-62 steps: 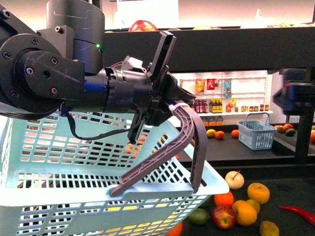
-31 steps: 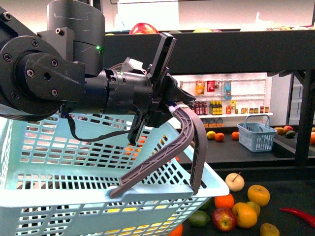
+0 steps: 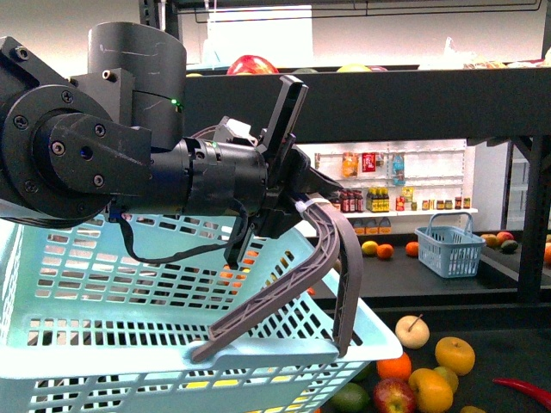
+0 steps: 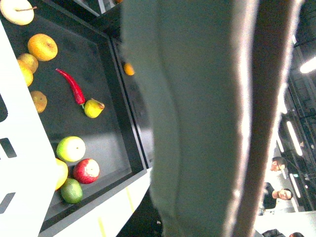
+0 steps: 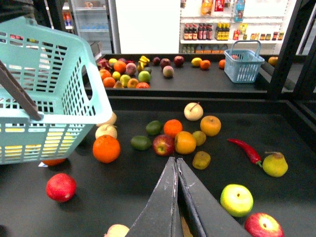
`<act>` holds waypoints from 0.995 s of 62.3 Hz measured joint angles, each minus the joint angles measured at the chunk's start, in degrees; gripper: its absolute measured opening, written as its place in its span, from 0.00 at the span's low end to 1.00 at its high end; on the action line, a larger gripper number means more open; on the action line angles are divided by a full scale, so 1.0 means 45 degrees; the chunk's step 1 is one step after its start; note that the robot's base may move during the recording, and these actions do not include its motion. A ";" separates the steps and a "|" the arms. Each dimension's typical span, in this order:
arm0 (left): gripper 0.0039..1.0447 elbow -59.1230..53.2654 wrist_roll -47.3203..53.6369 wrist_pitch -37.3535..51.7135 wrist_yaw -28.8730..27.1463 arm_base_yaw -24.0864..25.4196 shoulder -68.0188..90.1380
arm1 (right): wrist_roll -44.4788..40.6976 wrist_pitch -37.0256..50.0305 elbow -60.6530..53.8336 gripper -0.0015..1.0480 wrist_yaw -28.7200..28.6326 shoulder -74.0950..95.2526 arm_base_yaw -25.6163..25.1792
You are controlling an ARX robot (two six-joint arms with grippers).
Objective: Pick lemon from shelf
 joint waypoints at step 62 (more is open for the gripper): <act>0.06 0.0000 -0.0005 0.0000 -0.0005 0.0000 0.0000 | -0.0005 -0.4284 -0.1001 0.03 0.0010 -0.5241 0.0005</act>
